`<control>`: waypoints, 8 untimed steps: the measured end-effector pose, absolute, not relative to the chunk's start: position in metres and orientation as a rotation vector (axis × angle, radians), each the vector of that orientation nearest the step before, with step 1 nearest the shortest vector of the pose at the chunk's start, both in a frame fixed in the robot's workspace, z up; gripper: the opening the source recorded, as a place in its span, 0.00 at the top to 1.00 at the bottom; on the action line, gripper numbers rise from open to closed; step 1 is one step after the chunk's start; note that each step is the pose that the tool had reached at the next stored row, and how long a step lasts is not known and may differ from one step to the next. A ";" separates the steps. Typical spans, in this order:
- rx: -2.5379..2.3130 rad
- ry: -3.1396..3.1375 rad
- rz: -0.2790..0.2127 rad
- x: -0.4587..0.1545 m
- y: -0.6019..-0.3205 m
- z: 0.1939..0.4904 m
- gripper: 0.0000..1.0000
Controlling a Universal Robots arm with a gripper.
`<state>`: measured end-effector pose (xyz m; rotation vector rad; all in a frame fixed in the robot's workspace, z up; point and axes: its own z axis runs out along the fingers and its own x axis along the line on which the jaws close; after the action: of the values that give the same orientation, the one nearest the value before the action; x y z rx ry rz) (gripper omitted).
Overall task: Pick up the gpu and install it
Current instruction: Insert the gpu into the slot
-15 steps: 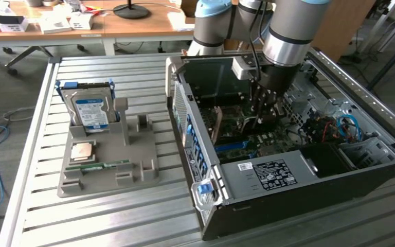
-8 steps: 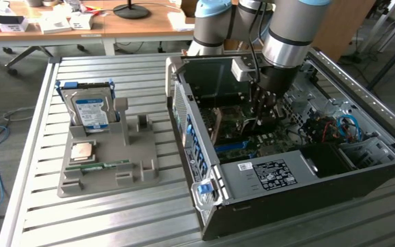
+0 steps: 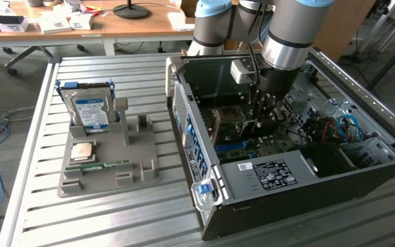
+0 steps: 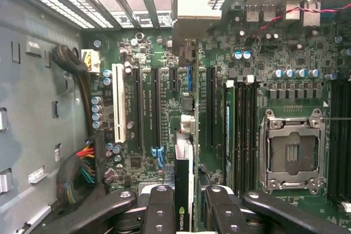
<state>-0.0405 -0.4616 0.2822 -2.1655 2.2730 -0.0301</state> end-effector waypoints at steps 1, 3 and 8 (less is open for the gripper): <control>-2.165 2.273 -0.030 -0.041 -0.462 0.282 0.74; -2.166 2.273 -0.030 -0.042 -0.462 0.282 0.74; -2.166 2.273 -0.030 -0.044 -0.462 0.282 0.74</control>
<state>-0.0444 -0.4616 0.2819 -2.1655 2.2731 -0.0302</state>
